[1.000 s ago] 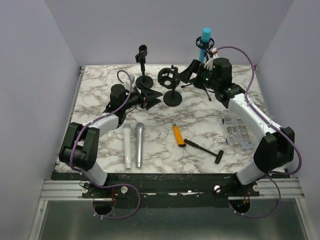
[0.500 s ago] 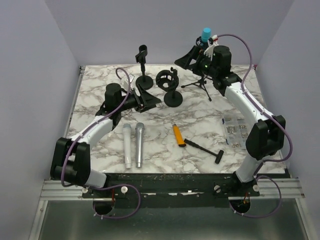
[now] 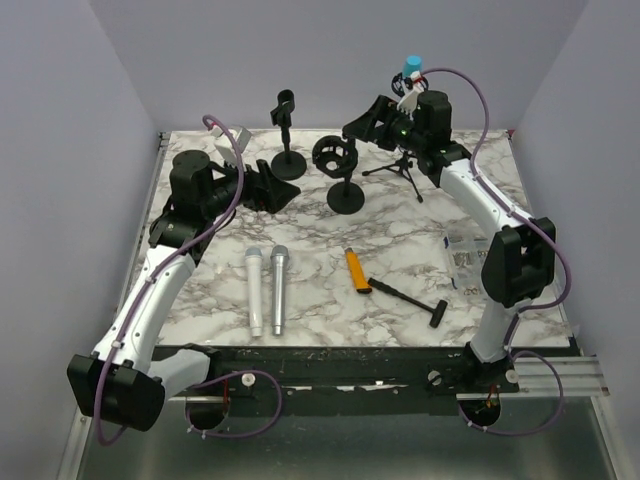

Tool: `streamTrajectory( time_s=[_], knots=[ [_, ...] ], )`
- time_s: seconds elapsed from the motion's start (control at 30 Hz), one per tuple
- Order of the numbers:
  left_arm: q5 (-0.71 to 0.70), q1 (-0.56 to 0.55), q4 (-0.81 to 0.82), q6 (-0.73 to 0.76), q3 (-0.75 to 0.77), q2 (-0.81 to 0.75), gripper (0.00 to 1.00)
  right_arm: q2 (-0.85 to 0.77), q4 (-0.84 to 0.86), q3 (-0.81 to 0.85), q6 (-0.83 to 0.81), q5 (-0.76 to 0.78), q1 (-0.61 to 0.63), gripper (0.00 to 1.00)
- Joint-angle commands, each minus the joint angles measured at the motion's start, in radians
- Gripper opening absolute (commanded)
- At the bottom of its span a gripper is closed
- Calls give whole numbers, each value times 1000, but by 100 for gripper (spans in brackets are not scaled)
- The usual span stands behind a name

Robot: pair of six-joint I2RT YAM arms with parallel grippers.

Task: Remove the microphone from the stand

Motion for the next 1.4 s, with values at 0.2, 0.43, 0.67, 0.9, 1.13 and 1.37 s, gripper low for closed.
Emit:
streamTrajectory(
  time_s=[0.2, 0.43, 0.67, 0.9, 1.13, 1.37],
  knots=[
    [44, 17, 23, 145, -112, -102, 79, 59, 53, -17, -17, -33, -2, 70],
    [41, 18, 36, 148, -135, -117, 79, 102, 72, -85, -28, -12, -2, 63],
    [14, 17, 26, 159, -139, -119, 79, 130, 112, -196, -28, 21, -2, 57],
    [8, 17, 34, 153, -147, -117, 79, 179, 121, -261, -59, 76, -2, 57],
    [9, 17, 37, 147, -149, -108, 79, 191, 129, -271, -49, 69, -2, 58],
    [18, 18, 37, 143, -148, -99, 79, 212, 112, -288, -67, 117, -1, 63]
  ],
)
